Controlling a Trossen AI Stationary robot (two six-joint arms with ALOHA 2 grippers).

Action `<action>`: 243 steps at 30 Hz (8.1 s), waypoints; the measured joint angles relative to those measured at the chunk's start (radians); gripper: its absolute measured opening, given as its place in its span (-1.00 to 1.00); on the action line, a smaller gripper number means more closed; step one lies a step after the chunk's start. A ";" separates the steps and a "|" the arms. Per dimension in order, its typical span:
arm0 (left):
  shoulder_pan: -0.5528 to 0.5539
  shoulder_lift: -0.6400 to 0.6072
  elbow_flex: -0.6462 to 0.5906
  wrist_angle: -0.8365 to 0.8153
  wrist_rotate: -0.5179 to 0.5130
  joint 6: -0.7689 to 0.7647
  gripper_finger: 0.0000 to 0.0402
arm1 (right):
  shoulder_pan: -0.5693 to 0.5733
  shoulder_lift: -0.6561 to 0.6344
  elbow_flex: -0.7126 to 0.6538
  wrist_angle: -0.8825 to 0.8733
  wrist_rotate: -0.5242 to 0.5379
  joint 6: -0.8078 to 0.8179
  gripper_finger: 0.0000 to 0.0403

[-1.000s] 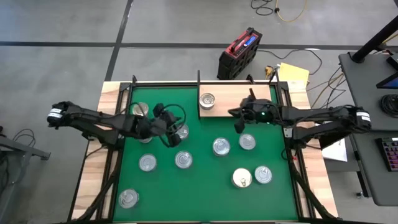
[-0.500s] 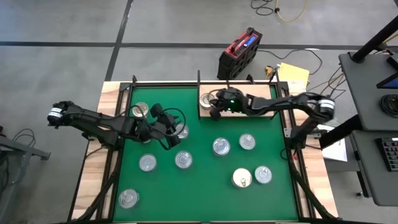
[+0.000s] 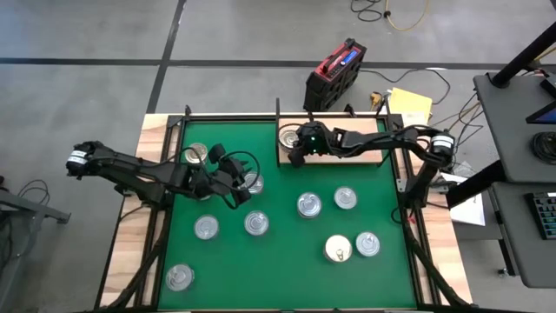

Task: Stack canned seafood by type on shelf
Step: Put the blue/pink tuna can on the shelf, then put the red tuna can on the shelf

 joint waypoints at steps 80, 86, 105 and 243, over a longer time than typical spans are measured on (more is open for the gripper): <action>-0.013 0.004 0.000 -0.029 0.130 -0.080 -0.61 | 0.103 -0.504 -0.118 -0.418 0.238 -0.009 -0.96; -0.033 0.043 0.000 -0.067 0.319 -0.136 -0.61 | 0.314 -0.648 -0.262 -0.346 0.198 0.071 -0.96; -0.202 0.151 0.027 -0.149 0.568 -0.328 -0.62 | 0.684 -0.547 -0.329 -0.212 0.422 0.238 -0.95; -0.556 0.578 -0.047 0.320 -0.032 -0.547 -1.00 | 0.776 0.118 0.179 -0.043 0.072 0.034 -0.01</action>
